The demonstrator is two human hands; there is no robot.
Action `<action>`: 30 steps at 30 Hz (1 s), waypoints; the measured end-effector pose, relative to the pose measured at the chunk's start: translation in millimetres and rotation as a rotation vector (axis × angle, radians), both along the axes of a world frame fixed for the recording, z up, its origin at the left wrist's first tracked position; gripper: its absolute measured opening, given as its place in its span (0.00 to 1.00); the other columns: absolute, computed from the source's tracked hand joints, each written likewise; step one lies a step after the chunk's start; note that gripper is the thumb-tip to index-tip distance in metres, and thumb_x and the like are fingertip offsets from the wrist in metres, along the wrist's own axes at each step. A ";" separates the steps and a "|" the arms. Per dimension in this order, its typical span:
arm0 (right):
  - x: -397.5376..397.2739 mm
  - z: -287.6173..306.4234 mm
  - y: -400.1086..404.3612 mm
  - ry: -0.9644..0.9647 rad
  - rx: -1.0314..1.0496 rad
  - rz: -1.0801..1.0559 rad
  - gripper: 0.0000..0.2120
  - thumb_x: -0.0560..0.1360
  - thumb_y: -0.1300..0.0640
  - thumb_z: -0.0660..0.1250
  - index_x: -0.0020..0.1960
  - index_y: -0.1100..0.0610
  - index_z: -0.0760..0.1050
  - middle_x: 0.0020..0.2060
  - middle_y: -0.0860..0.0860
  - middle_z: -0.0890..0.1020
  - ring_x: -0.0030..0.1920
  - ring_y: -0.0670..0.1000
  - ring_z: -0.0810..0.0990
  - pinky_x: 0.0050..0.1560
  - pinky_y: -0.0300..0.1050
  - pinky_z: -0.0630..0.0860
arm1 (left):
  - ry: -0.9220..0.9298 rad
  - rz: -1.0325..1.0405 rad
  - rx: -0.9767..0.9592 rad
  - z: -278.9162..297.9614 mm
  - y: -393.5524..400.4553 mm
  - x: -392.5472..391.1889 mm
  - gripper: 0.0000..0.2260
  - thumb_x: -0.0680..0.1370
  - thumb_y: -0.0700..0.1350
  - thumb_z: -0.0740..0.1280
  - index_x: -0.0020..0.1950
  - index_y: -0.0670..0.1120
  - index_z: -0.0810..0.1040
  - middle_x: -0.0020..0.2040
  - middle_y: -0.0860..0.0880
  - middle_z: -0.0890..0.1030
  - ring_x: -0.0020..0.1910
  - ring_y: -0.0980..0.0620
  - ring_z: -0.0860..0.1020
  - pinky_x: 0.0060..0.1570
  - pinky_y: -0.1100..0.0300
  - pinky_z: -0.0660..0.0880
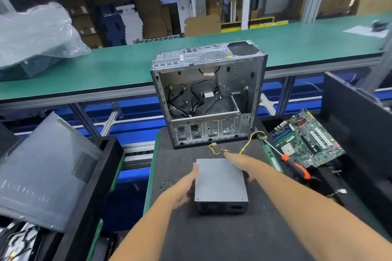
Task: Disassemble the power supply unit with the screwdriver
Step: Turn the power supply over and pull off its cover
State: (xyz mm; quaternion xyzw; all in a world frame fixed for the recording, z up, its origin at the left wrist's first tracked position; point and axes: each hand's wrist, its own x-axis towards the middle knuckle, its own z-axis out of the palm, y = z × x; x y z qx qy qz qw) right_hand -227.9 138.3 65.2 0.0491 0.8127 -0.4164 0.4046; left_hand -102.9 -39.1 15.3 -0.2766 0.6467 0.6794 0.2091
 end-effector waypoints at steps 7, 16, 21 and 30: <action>-3.3 -7.2 -0.2 -0.122 -0.038 -0.106 0.31 0.81 0.39 0.54 0.77 0.55 0.59 0.76 0.55 0.60 0.76 0.57 0.59 0.73 0.55 0.55 | -0.034 0.121 0.033 -2.2 17.2 -29.2 0.30 0.75 0.71 0.53 0.64 0.51 0.75 0.60 0.51 0.81 0.58 0.53 0.79 0.59 0.55 0.74; -5.5 -29.7 -8.7 -0.084 -0.040 -0.370 0.33 0.79 0.40 0.58 0.76 0.58 0.59 0.71 0.57 0.67 0.69 0.60 0.67 0.64 0.52 0.66 | -0.122 0.329 -0.060 -6.3 27.8 -34.6 0.44 0.68 0.75 0.58 0.74 0.47 0.63 0.69 0.47 0.70 0.63 0.45 0.74 0.64 0.48 0.71; -8.2 -25.5 -17.1 -0.009 -0.047 -0.436 0.22 0.74 0.49 0.63 0.63 0.61 0.70 0.53 0.55 0.77 0.52 0.57 0.77 0.51 0.48 0.73 | -0.116 0.476 -0.053 5.1 23.6 -41.9 0.45 0.67 0.75 0.60 0.74 0.45 0.64 0.68 0.47 0.71 0.62 0.43 0.74 0.63 0.50 0.71; -9.8 3.5 -27.9 0.150 -0.156 -0.418 0.06 0.68 0.59 0.66 0.44 0.60 0.75 0.41 0.53 0.79 0.36 0.53 0.76 0.31 0.40 0.69 | -0.018 0.619 -0.272 41.7 25.3 -57.0 0.12 0.71 0.53 0.65 0.45 0.45 0.71 0.47 0.48 0.73 0.37 0.50 0.71 0.43 0.54 0.67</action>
